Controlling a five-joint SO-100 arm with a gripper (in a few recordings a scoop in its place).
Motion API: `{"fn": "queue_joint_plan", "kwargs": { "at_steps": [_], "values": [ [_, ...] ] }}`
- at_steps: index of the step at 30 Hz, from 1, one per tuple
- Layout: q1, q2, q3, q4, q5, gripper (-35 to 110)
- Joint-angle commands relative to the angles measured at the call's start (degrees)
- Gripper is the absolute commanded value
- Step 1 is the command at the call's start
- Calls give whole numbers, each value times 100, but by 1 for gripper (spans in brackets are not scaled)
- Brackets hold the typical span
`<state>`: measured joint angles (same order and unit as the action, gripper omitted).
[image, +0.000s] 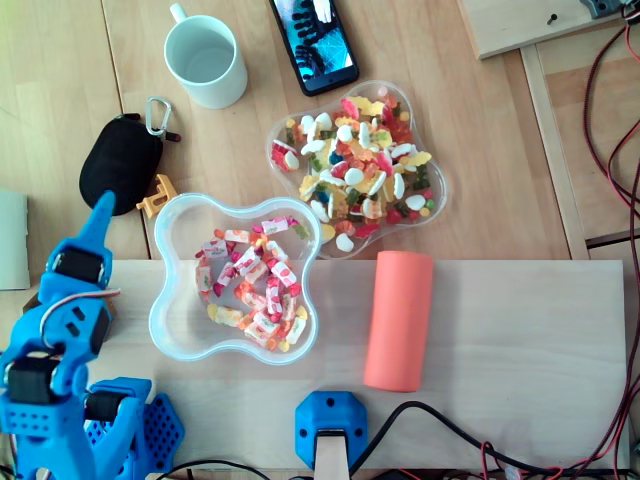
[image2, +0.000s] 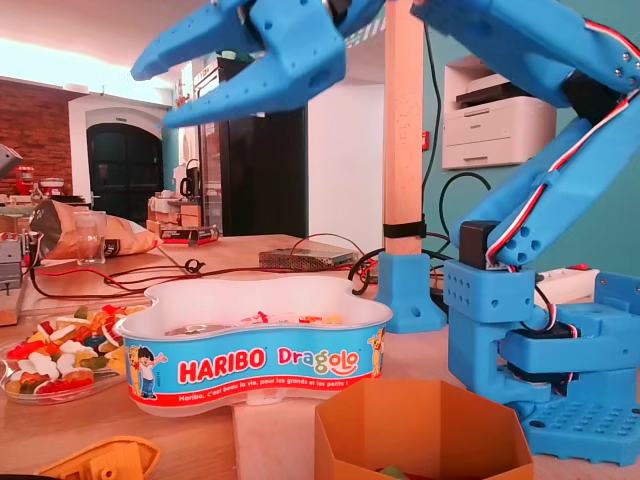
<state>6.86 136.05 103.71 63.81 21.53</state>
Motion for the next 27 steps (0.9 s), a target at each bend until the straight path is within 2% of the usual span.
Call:
{"fn": "queue_joint_plan", "kwargs": {
  "at_steps": [1,7,12,17,23,27],
  "values": [
    [272,-35,-1125,1169,-9,19],
    [1415,-316,-1608,2619,-396,19],
    [2681,-1011,-967,3006,-1187,19],
    [3278,-1907,-439,2619,-2250,19],
    [3111,-2786,-712,1441,-4052,19],
    [2883,-3155,-756,1011,-4641,19]
  ]
}}
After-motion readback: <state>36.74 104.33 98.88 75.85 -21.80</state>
